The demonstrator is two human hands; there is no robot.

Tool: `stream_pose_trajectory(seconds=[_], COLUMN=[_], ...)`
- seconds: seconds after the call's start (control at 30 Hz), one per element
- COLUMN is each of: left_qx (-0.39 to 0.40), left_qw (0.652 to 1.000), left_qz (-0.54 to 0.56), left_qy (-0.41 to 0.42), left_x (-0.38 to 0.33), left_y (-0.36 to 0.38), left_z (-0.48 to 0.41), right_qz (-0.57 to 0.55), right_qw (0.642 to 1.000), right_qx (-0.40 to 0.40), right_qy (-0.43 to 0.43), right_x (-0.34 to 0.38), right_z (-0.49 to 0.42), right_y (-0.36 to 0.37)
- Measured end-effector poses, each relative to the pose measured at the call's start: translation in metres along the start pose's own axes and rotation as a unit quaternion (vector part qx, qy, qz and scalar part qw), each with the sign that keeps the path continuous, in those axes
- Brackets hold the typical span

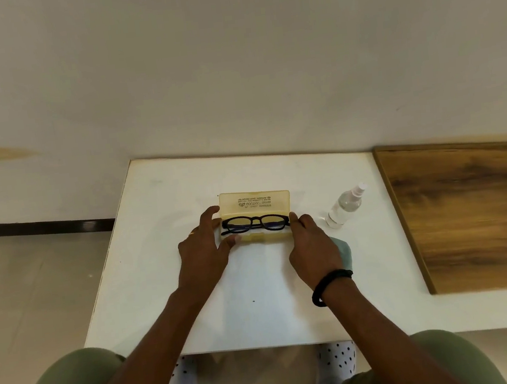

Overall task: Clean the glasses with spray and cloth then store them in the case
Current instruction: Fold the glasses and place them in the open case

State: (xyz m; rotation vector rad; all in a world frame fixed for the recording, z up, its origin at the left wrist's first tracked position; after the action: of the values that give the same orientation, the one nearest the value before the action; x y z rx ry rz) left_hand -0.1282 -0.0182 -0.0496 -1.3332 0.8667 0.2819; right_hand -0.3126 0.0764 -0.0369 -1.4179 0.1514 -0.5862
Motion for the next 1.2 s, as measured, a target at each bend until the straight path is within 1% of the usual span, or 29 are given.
stream_pose_trajectory(seconds=[0.13,0.43,0.5,0.6,0.63,0.7,0.73,0.8,0.9,1.03,1.1,1.2], left_qx=[0.011,-0.002,0.004,0.004,-0.003,-0.028,-0.037,-0.029,-0.011,0.019,0.034,0.065], left_qw=[1.000,0.999,0.998,0.998,0.999,0.999,0.999,0.997,0.995,0.987,0.986,0.987], left_qz=[0.005,0.031,0.033,0.023,0.006,-0.022,-0.021,0.003,0.049,0.145,0.146,0.103], left_qy=[-0.023,-0.042,-0.049,-0.063,-0.054,-0.006,0.024,0.064,0.089,0.067,0.071,0.108], left_x=[-0.003,-0.004,-0.004,-0.009,-0.013,-0.027,-0.035,-0.051,-0.068,-0.085,-0.091,-0.091], left_y=[-0.001,-0.005,-0.006,-0.013,-0.017,-0.026,-0.031,-0.038,-0.038,-0.024,-0.010,0.011], left_z=[0.000,0.001,0.001,0.002,0.004,0.010,0.015,0.030,0.061,0.079,0.071,0.058], right_qz=[-0.013,-0.043,-0.053,-0.076,-0.092,-0.117,-0.126,-0.143,-0.153,-0.121,-0.103,-0.046], right_qw=[1.000,0.999,0.998,0.993,0.991,0.988,0.987,0.983,0.979,0.984,0.985,0.990], right_qx=[-0.002,-0.021,-0.036,-0.089,-0.099,-0.095,-0.093,-0.098,-0.070,-0.004,0.017,0.050], right_qy=[0.000,0.000,0.008,0.002,-0.001,0.014,0.029,0.062,0.116,0.133,0.137,0.124], right_x=[-0.001,-0.002,0.001,0.001,-0.003,-0.020,-0.033,-0.058,-0.089,-0.098,-0.091,-0.078], right_z=[0.000,-0.003,0.002,0.017,0.023,0.036,0.041,0.053,0.062,0.054,0.049,0.042], right_y=[-0.001,-0.006,-0.012,-0.032,-0.041,-0.059,-0.067,-0.081,-0.083,-0.066,-0.057,-0.044])
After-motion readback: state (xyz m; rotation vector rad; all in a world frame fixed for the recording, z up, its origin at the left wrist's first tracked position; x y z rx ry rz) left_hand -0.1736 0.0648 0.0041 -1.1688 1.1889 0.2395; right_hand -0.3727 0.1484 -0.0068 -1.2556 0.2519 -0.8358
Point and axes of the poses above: each hand's wrist, its own z-axis away from the middle knuckle, its own y-axis out of the palm, x = y × z, the point moved 2 cm from there along -z, towards the middle knuckle, and after that the axes turned 3 degrees about y, right-handed, at the moved point
